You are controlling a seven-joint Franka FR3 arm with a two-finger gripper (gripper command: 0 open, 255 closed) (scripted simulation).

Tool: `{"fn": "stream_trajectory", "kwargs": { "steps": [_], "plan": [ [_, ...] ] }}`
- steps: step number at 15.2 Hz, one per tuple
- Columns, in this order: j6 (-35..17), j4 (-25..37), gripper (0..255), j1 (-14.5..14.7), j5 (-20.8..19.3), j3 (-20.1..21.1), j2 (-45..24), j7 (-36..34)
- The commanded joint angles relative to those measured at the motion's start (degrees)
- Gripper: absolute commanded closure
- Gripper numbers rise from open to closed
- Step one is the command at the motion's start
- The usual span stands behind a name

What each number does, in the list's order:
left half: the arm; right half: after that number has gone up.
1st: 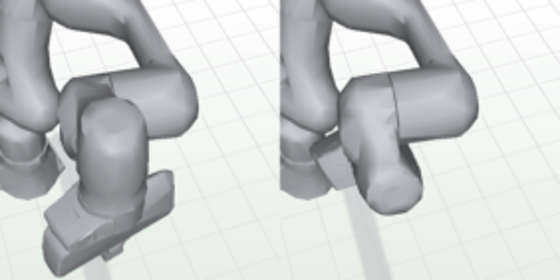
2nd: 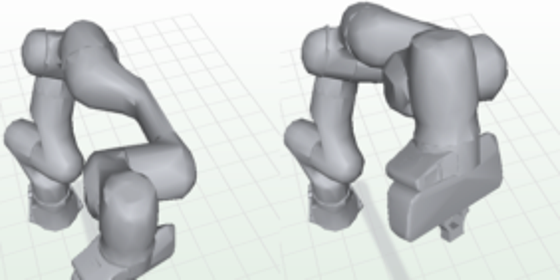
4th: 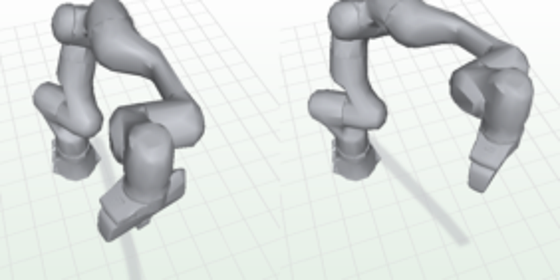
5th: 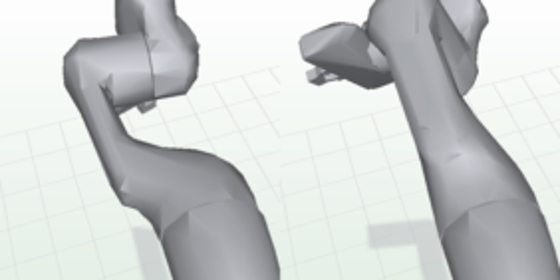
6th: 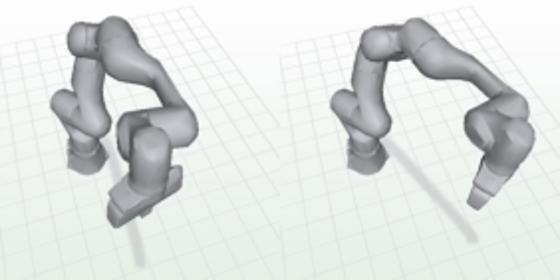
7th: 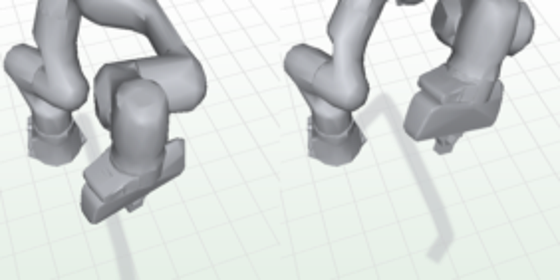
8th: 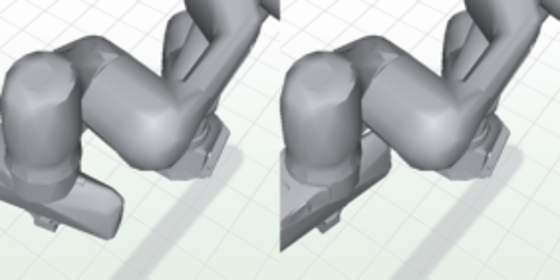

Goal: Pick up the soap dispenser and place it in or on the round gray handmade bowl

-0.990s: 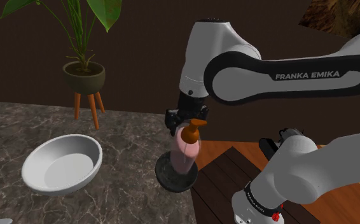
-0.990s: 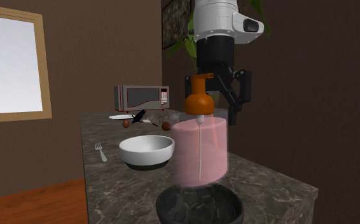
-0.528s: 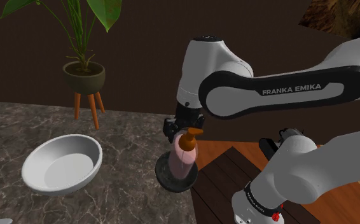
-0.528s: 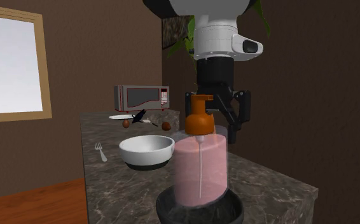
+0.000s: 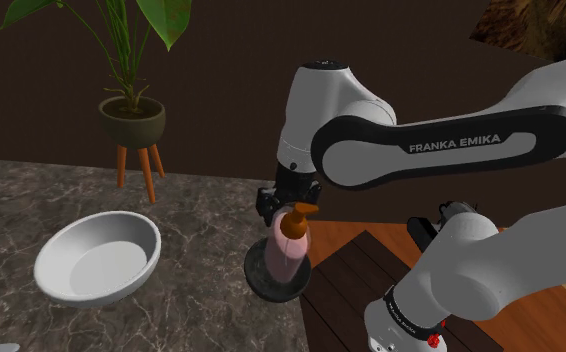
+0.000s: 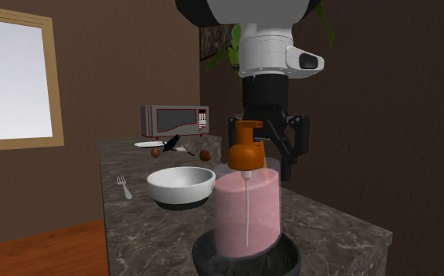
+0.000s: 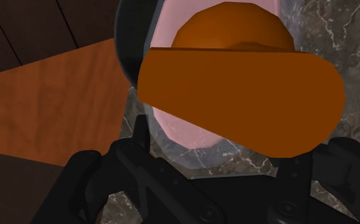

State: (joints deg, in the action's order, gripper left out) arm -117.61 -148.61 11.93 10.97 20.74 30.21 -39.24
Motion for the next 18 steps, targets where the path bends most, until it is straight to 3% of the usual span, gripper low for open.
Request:
{"fn": "stream_trajectory", "kwargs": {
  "steps": [1,6,10,18],
  "plan": [
    [-0.01,0.01,0,0.00,0.00,0.00,0.00,0.00],
    [0.00,0.01,0,0.00,0.00,0.00,0.01,0.00],
    [8.00,5.84,0,-0.18,-0.69,-1.27,2.20,0.02],
    [8.00,5.84,0,-0.18,-0.69,-1.27,2.20,0.02]
  ]
}}
